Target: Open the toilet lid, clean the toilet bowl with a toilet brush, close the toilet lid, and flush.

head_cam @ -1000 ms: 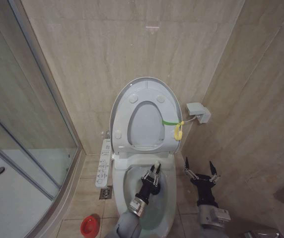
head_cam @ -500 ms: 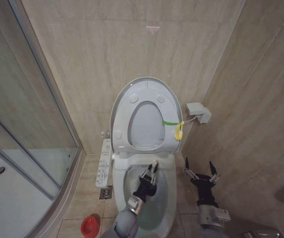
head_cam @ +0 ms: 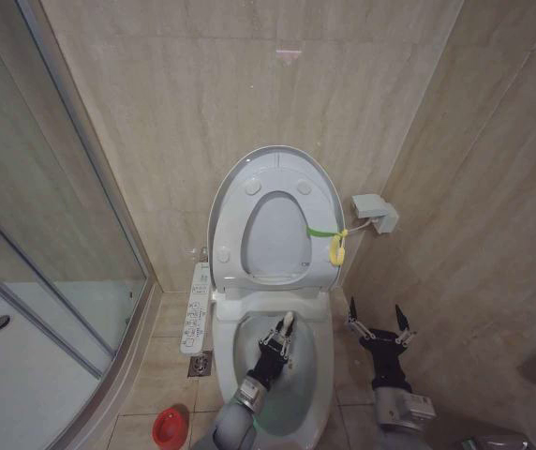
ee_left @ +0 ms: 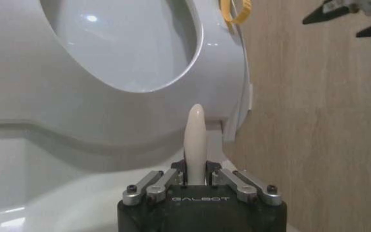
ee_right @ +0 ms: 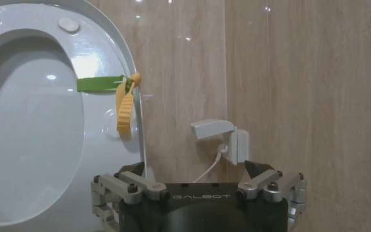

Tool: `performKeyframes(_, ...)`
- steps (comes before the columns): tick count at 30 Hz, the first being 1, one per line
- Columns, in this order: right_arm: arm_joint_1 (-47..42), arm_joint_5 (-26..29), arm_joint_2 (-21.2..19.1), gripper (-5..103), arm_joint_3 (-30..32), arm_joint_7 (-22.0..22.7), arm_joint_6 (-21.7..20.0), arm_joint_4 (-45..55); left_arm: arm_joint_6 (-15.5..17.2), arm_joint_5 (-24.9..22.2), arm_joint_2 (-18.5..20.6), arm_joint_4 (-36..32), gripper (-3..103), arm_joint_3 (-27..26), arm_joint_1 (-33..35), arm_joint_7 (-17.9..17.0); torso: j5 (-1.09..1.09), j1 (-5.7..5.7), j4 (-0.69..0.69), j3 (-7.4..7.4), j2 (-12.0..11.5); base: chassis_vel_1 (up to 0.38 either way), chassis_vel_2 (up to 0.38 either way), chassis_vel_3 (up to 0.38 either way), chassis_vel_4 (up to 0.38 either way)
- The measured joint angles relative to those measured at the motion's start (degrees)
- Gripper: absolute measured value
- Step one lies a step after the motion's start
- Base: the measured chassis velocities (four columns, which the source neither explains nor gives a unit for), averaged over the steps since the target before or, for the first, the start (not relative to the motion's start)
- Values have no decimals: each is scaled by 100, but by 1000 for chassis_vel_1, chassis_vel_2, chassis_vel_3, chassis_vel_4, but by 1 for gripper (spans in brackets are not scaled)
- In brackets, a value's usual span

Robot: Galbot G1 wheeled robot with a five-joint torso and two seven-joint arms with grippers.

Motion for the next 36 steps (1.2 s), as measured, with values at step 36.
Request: performKeyframes(36,0,0,0,100,0,0,0,0,-301,-328,-99,166,19,57,-68,477,-1,0,-1,0,0,0,0,0,0)
